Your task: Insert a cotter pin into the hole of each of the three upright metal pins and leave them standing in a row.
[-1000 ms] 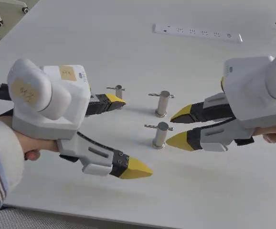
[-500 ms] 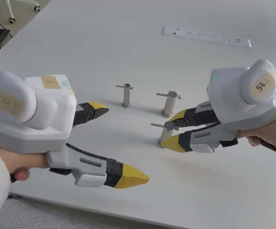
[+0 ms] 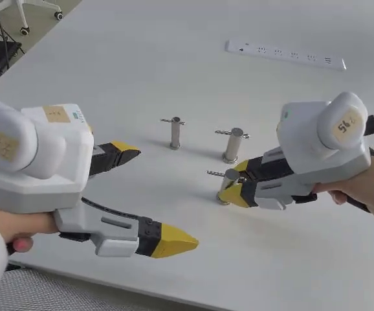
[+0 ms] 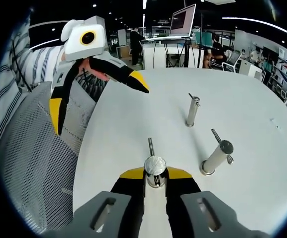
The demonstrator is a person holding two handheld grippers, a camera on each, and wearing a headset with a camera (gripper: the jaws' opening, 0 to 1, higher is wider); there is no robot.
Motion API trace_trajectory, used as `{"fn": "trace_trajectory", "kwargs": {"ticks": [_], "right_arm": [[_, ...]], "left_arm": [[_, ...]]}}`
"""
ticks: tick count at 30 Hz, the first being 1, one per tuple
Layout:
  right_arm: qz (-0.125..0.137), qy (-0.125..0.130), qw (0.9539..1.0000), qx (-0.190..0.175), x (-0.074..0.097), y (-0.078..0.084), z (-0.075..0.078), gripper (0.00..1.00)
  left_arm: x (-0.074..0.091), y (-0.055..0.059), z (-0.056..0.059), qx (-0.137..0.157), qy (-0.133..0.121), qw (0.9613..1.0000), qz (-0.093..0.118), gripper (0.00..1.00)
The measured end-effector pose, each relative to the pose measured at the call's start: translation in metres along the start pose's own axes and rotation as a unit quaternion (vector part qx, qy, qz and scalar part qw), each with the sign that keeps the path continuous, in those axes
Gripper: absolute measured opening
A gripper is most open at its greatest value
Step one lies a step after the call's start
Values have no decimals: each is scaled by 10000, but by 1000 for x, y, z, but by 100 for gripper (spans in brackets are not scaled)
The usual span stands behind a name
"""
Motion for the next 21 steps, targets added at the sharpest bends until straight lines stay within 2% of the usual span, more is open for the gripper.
{"fn": "trace_trajectory", "kwargs": {"ticks": [4,7,10,16,21], "right_arm": [[16,3,10000,29,-1,-1,-1,9],[31,111,9999,-122,0,-2,0,8],[42,155,9999,-38,1,-2,1,8],[318,239,9991,-147,18,-4,13,8],[303,444,9984,-165,41,5,31,8]], "left_arm": [[0,2,-3,128,-46,9999,7,99],[1,3,-4,142,-78,9999,-25,99],[1,3,-4,130,-83,9999,-37,99],[1,2,-5,122,-107,9998,-70,99],[0,0,-7,191,-149,9997,-55,99]]}}
Point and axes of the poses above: the centre of the closed fingertips' face, and the gripper's own axes: x roughly backward along the fingers, z roughly to its right, y roughly out of its underside, the point moved 6 cm from there along x, roughly backward along the fingers, and after that the axes turned 1 degree about -x, right-handed, at the moved point
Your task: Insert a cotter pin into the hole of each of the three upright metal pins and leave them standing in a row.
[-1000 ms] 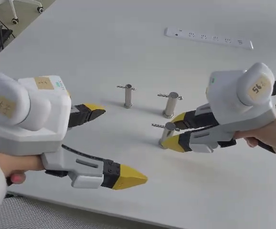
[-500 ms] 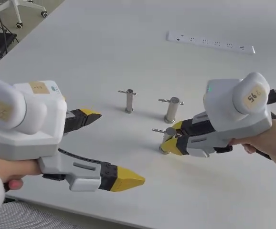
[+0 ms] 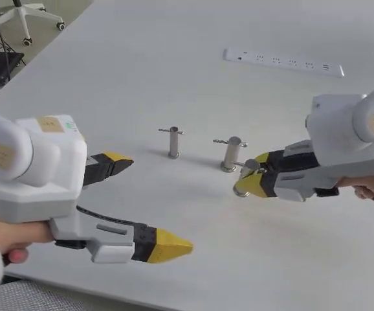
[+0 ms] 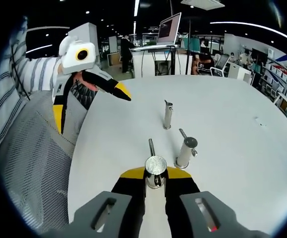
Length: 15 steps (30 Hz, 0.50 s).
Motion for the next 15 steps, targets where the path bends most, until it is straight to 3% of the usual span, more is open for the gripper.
{"fn": "trace_trajectory", "kwargs": {"ticks": [8,15], "right_arm": [[-89,325,9994,-30,35,20,33,8],[-267,403,9986,235,49,33,51,8]], "left_arm": [[-1,1,2,-24,1,9999,-107,99],[-3,1,5,-32,32,9998,-185,99]]}}
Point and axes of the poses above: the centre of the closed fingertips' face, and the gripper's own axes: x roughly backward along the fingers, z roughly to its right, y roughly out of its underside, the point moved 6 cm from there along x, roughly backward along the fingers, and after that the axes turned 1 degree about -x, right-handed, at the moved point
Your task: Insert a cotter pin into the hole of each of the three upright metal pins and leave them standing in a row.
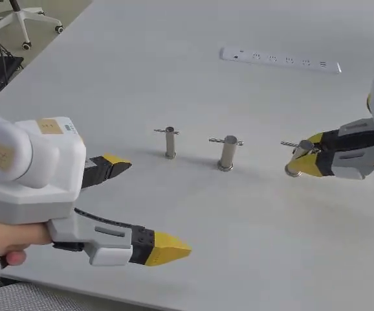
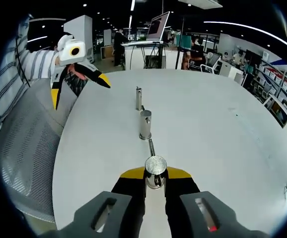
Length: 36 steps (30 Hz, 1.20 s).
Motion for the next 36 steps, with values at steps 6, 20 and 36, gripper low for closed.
{"fn": "trace_trajectory", "kwargs": {"ticks": [6,20,36], "right_arm": [[-36,-35,10000,16,0,11,6,8],[111,-189,9997,-114,-16,16,5,8],[96,-329,9992,198,-22,16,4,8]], "left_arm": [[-2,0,4,7,10,10000,-48,99],[-9,2,15,132,32,9999,-90,99],[-13,2,19,151,120,9997,-149,99]]}}
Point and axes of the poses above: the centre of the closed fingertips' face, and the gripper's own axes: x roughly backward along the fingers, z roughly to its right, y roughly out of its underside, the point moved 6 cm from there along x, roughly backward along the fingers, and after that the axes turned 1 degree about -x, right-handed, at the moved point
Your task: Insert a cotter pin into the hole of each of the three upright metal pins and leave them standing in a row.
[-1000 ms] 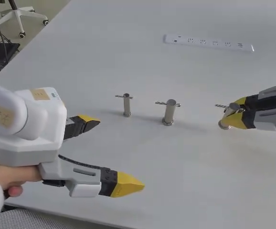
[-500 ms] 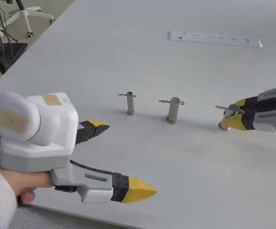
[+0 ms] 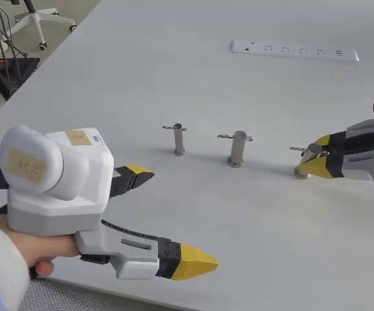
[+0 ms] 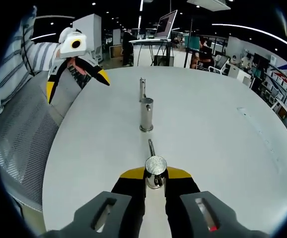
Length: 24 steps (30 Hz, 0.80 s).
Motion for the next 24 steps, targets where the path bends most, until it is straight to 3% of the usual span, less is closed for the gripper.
{"fn": "trace_trajectory", "kwargs": {"ticks": [7,11,15,19,24], "right_arm": [[91,-2,9995,-300,0,1,3,9],[49,53,9996,-291,-1,-1,1,11],[83,144,9993,-342,2,-5,-1,35],[304,349,9976,-511,15,-17,-6,39],[749,778,9897,-944,36,-38,-18,57]], "left_arm": [[-1,2,0,28,11,10000,-39,99],[-2,2,2,31,64,10000,-49,99],[-2,0,2,42,61,10000,-21,99],[5,-5,-2,31,7,10000,65,99],[15,-11,-12,111,-215,9994,245,99]]}}
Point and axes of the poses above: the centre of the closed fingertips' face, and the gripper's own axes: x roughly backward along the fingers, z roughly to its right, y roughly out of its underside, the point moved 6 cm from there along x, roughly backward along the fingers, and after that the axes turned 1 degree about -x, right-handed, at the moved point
